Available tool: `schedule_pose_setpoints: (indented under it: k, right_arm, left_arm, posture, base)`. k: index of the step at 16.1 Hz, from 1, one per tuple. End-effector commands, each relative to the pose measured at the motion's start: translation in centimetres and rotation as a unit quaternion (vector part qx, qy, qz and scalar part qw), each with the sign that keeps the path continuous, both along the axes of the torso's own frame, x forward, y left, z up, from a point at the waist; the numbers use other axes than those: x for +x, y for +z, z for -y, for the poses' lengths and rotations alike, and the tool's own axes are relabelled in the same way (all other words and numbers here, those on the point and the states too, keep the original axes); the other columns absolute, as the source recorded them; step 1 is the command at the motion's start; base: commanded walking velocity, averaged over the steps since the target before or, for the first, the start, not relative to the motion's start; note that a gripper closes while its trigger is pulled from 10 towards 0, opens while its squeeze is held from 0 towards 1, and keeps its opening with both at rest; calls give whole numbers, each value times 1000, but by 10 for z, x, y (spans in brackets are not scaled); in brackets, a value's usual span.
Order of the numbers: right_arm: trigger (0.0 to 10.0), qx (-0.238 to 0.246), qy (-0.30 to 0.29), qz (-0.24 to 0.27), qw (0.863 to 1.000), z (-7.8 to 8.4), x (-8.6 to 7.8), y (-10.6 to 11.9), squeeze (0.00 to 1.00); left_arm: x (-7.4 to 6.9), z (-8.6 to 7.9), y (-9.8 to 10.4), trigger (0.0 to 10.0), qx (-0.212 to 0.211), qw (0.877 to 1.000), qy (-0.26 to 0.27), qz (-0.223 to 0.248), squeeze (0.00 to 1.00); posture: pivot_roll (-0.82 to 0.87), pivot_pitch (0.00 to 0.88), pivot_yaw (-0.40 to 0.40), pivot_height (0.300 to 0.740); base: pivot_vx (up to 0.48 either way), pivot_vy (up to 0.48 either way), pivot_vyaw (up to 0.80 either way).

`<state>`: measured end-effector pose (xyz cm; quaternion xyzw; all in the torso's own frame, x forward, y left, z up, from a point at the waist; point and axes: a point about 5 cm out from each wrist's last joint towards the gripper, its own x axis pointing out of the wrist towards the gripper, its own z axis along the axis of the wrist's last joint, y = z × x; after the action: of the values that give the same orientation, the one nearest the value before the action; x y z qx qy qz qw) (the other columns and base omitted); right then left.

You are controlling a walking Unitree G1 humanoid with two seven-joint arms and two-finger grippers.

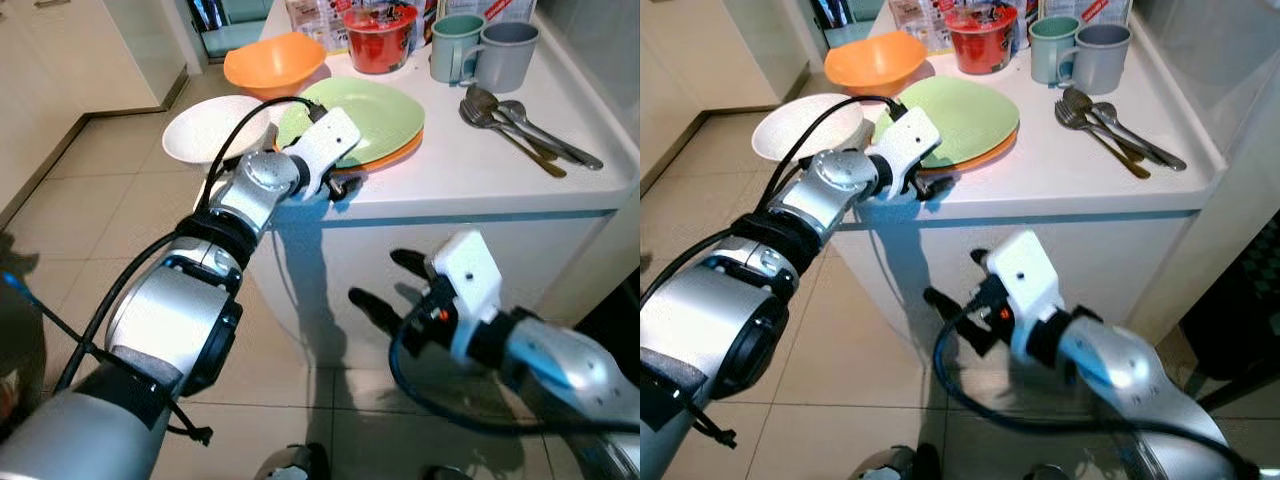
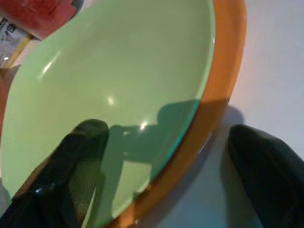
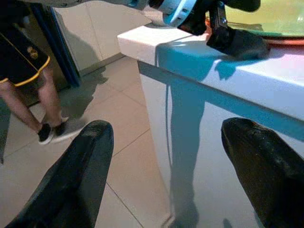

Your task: Setting the table

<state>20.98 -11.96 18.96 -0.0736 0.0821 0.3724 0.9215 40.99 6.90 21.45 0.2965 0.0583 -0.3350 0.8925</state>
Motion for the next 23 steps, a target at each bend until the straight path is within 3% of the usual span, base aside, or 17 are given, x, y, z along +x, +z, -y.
schedule_pose_setpoints:
  k: [1, 3, 11, 18, 23]
  right_arm:
    - [10000, 1, 1, -1, 1000, 0, -6, 3, 0]
    - [10000, -3, -6, -7, 1000, 3, -10, 2, 0]
    - [10000, -4, -1, -17, 1000, 3, -6, 0, 0]
    - [10000, -5, 2, -20, 1000, 1, -3, -4, 0]
    - [10000, -7, 3, -21, 1000, 1, 1, -6, 0]
  left_arm:
    - [-4, -4, -25, 10000, 24, 999, 16, -34, 0]
    - [-6, -3, -32, 10000, 28, 999, 24, -39, 0]
    - [-1, -6, -9, 10000, -1, 1000, 7, -20, 0]
    - [-5, -3, -2, 10000, -45, 996, -43, -56, 0]
    - [-9, 3, 14, 10000, -71, 993, -76, -48, 0]
  posture:
    - [-102, 182, 210, 740]
    - [-124, 196, 206, 740]
    - [-84, 166, 183, 740]
    - [-67, 134, 175, 740]
    - [-54, 128, 176, 740]
  base:
    - [0, 0, 0]
    - [0, 0, 0]
    - [0, 0, 0]
    - [0, 0, 0]
    - [0, 0, 0]
